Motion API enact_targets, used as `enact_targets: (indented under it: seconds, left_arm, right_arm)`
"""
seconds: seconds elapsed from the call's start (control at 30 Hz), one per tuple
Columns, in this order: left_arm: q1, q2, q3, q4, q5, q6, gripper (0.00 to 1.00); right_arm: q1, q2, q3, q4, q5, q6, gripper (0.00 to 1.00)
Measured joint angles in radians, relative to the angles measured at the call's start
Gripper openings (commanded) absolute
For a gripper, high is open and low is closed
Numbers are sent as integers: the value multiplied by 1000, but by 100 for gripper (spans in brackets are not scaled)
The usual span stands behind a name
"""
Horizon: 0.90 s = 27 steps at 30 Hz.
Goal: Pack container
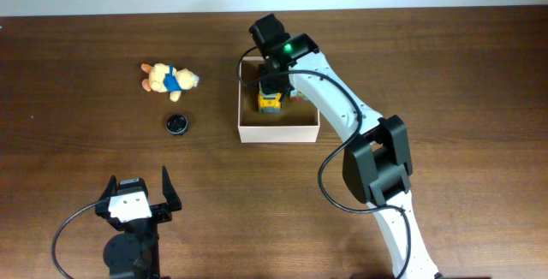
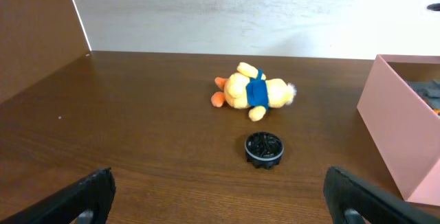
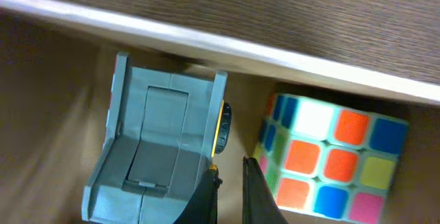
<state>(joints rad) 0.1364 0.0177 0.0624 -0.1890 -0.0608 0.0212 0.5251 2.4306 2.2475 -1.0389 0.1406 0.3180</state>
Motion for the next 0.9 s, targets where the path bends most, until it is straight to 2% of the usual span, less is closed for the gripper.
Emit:
enact_targets:
  seconds: [0.9]
  left_arm:
    - [0, 0, 0, 0, 0, 0, 99]
  right_arm:
    - [66, 0, 0, 23, -31, 0, 4]
